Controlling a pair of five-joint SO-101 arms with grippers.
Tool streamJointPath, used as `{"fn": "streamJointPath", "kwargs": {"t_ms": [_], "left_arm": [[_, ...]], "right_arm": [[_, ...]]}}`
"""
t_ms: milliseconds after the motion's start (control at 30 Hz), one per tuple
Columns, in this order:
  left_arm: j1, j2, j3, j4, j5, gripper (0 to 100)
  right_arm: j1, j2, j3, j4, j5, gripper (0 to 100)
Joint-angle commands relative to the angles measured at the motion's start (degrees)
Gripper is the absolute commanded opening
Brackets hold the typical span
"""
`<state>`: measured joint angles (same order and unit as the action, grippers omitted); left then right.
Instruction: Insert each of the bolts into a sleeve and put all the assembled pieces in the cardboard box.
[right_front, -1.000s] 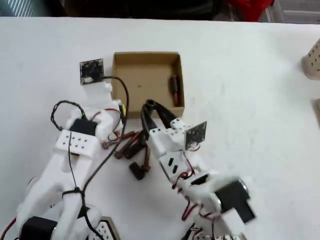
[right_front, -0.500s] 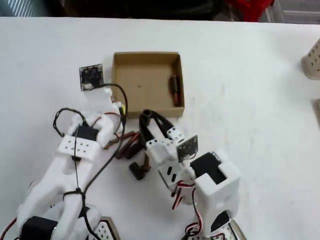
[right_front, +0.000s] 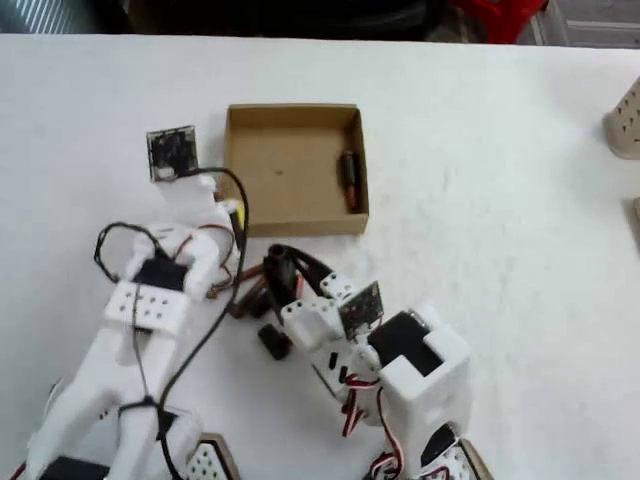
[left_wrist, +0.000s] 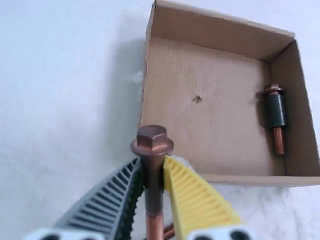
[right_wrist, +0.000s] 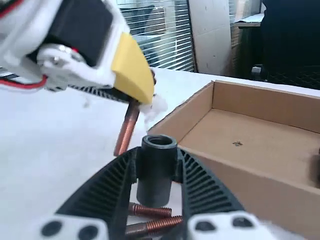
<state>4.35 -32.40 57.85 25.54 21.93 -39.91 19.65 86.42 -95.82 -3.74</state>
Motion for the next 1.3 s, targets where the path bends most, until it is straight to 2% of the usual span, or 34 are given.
{"fn": "streamJointPath", "kwargs": {"t_ms": [0, 400, 533, 633, 800, 1067, 1267], "left_arm": [[-0.3, -11.6, 4.0, -3.0, -7.6, 2], [-0.1, -34.2, 25.8, -27.8, -8.2, 2], [3.2, -38.7, 30.9, -34.3, -8.2, 2], [6.3, -42.2, 33.6, -36.0, -8.4, 2], [8.0, -48.7, 33.3, -30.0, -8.5, 2], [8.6, -63.4, 29.6, -10.2, -8.2, 2], [15.2, -72.9, 28.0, 2.4, -8.1, 2]], "right_arm": [[-0.5, -0.2, -0.1, -1.6, 0.8, 1.5], [-0.7, -0.1, -0.3, -1.5, 0.8, 1.5], [-0.7, -0.1, -0.3, -1.5, 0.8, 1.5], [-0.7, -0.1, -0.3, -1.4, 0.8, 1.5], [-0.7, -0.1, -0.3, -1.3, 0.8, 1.5], [-0.7, -0.1, -0.3, -1.3, 0.8, 1.5], [-0.8, -0.1, -0.3, -1.2, 0.8, 1.5]]}}
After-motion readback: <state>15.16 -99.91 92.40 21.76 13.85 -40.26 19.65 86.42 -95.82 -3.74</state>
